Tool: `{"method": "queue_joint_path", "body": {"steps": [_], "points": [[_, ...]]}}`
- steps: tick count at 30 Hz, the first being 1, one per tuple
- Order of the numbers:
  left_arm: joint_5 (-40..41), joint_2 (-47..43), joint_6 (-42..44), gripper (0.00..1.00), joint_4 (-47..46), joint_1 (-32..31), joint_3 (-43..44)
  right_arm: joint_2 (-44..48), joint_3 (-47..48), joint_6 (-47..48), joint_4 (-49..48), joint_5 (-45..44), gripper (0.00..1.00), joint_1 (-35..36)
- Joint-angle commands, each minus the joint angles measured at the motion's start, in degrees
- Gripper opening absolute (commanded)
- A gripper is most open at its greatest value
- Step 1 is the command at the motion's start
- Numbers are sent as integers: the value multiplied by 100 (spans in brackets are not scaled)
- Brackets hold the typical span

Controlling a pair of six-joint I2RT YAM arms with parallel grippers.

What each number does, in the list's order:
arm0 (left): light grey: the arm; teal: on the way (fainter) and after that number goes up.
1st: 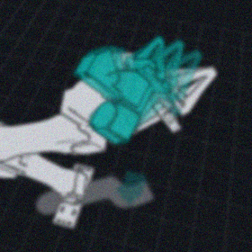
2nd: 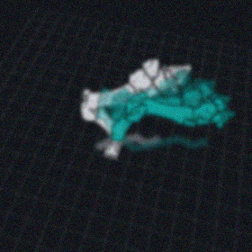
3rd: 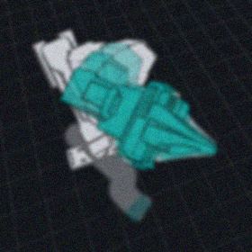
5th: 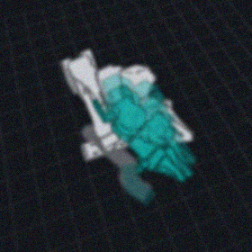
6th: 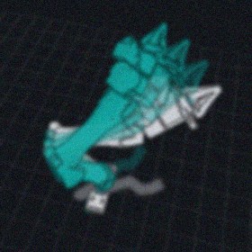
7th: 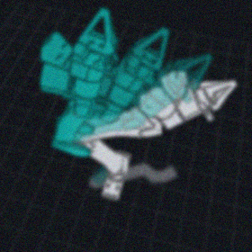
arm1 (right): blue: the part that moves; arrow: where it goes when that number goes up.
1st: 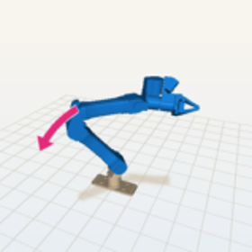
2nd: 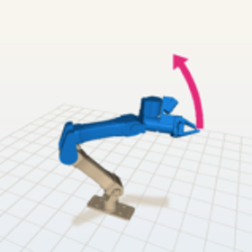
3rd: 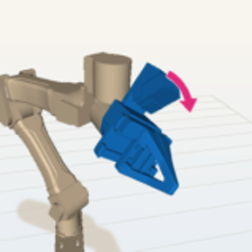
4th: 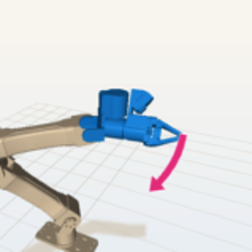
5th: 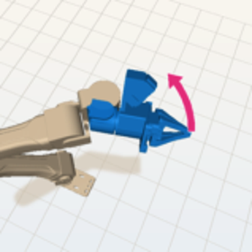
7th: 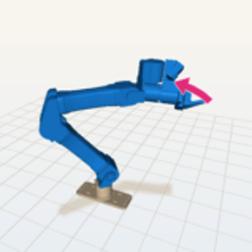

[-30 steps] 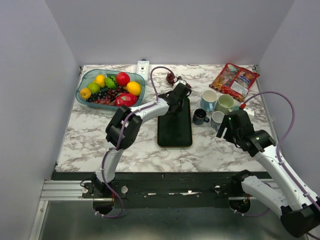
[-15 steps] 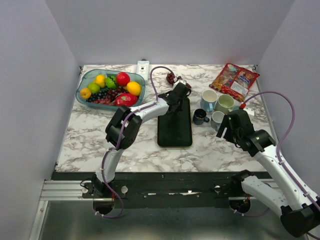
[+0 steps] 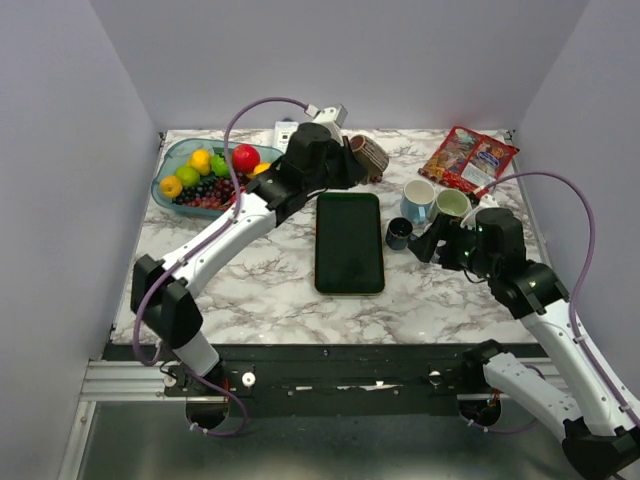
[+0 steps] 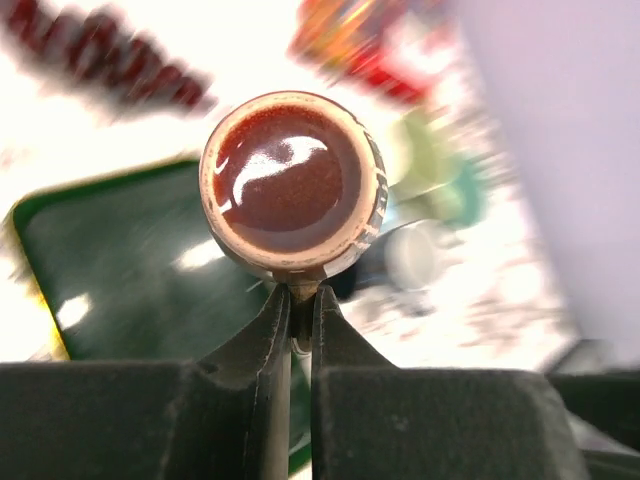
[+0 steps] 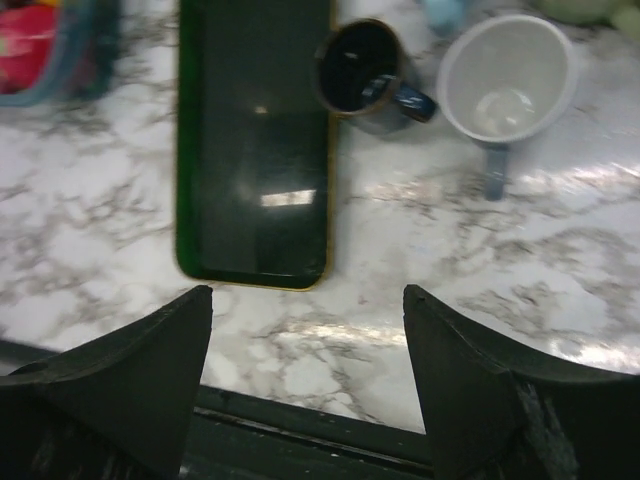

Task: Turn the mug right side up

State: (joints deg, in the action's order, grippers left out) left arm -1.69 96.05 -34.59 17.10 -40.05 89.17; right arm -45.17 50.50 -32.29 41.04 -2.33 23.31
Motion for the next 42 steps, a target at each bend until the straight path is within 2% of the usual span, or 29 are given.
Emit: {"method": "queue_joint_path", "body": {"steps": [1, 6, 11, 16, 28, 34, 42], "points": [[-1560, -613, -740, 0, -1224, 59, 66, 140, 495, 224, -1218, 1820, 83, 33], [-2212, -1254, -1769, 0, -2657, 59, -469, 131, 856, -84, -2142, 2359, 84, 33], [-2660, -1519, -2744, 0, -4319, 7, -1076, -79, 1023, -706, -3478, 2904, 84, 33], [-2749, -1686, -3133, 0, -5102, -38, -1340, -141, 927, -1235, -4708, 3081, 75, 33], [-2626, -1844, -3449, 0, -5244, -117, -1437, -616, 1226, -1490, -5008, 2826, 56, 33], [-2520, -1818, -3546, 0, -5050, -125, -1455, -581, 1094, -1754, -5711, 2913, 54, 33], [-2529, -1721, -3704, 0, -5129, -117, -1428, -774, 1164, -1912, -5844, 3010, 50, 42]]}}
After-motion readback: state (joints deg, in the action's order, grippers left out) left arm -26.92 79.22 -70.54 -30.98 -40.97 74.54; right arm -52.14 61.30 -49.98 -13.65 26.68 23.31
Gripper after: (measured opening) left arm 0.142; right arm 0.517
